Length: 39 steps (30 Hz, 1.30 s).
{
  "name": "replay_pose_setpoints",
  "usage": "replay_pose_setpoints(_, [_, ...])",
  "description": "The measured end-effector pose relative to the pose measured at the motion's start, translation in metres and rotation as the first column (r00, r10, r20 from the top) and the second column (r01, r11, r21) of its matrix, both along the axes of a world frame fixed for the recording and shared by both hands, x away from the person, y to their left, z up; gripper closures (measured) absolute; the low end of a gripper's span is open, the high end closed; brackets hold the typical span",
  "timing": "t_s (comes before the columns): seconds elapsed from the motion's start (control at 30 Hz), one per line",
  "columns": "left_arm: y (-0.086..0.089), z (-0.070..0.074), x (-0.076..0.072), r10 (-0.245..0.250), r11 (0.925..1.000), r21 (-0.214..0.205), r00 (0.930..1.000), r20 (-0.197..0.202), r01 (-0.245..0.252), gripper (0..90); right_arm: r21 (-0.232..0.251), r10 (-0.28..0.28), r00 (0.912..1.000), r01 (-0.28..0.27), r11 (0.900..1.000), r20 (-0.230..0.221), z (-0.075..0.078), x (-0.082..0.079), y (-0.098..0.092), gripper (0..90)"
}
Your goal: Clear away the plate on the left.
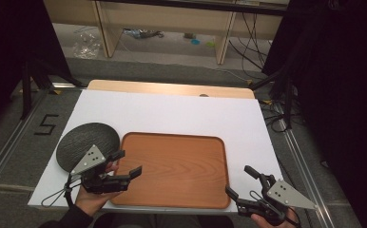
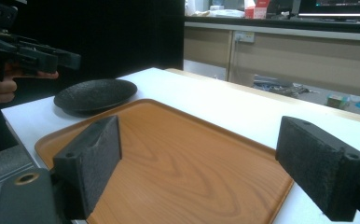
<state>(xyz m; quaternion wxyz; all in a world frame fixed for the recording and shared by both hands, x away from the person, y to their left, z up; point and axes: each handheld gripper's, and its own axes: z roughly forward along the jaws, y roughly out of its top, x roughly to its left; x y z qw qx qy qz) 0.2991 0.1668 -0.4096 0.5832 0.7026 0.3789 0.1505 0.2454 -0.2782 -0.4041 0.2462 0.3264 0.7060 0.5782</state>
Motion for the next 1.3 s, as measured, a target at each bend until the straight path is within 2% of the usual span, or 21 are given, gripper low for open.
replay_pose_setpoints(0.13, [0.004,0.001,0.002,0.023,0.9995,-0.019,0.9997,-0.011,-0.024,15.5,-0.001,0.002,1.0000,-0.002,1.0000,0.001,0.000,0.000,0.000,15.5])
replay_pose_setpoints(0.3, [0.015,0.003,0.005,0.060,0.9978,-0.029,0.9982,-0.007,-0.060,15.4,-0.001,0.003,1.0000,-0.003,1.0000,0.004,0.000,0.000,0.000,15.5])
replay_pose_setpoints(0.37, [0.021,0.003,0.007,0.087,0.9954,-0.039,0.9962,-0.009,-0.087,15.5,0.002,0.003,1.0000,-0.003,1.0000,0.002,0.000,0.000,0.000,15.5])
replay_pose_setpoints(0.6, [0.032,0.004,0.010,0.133,0.9900,-0.045,0.9910,-0.015,-0.134,15.4,-0.001,0.005,1.0000,-0.005,1.0000,0.003,0.000,0.000,0.000,15.5])
replay_pose_setpoints(0.8, [0.040,0.005,0.012,0.153,0.9859,-0.064,0.9878,-0.025,-0.155,15.5,0.001,0.006,1.0000,-0.006,1.0000,0.004,0.000,0.000,0.000,15.5])
replay_pose_setpoints(0.93, [0.047,0.007,0.013,0.158,0.9835,-0.086,0.9873,-0.009,-0.159,15.4,0.001,0.007,1.0000,-0.007,1.0000,0.004,0.000,0.000,0.000,15.5])
replay_pose_setpoints(0.97, [0.051,0.007,0.015,0.169,0.9799,-0.104,0.9854,-0.022,-0.170,15.5,0.001,0.006,1.0000,-0.006,1.0000,0.004,0.000,0.000,0.000,15.5])
replay_pose_setpoints(1.03, [0.056,0.007,0.016,0.182,0.9771,-0.108,0.9830,-0.024,-0.184,15.4,-0.002,0.008,1.0000,-0.008,1.0000,0.002,0.000,0.000,0.000,15.5])
replay_pose_setpoints(1.13, [0.060,0.008,0.017,0.200,0.9737,-0.106,0.9795,-0.024,-0.201,15.5,0.000,0.008,1.0000,-0.008,1.0000,0.004,0.000,0.000,0.000,15.6])
replay_pose_setpoints(1.23, [0.069,0.008,0.019,0.232,0.9675,-0.097,0.9723,-0.029,-0.234,15.5,-0.001,0.009,1.0000,-0.009,1.0000,0.004,0.000,0.000,0.001,15.6])
replay_pose_setpoints(1.27, [0.069,0.008,0.019,0.232,0.9675,-0.097,0.9723,-0.029,-0.234,15.4,-0.001,0.009,1.0000,-0.009,1.0000,0.004,0.000,0.000,0.001,15.6])
replay_pose_setpoints(1.3, [0.075,0.007,0.021,0.249,0.9640,-0.088,0.9680,-0.033,-0.251,15.5,-0.002,0.009,1.0000,-0.009,1.0000,0.003,0.000,0.000,0.000,15.6])
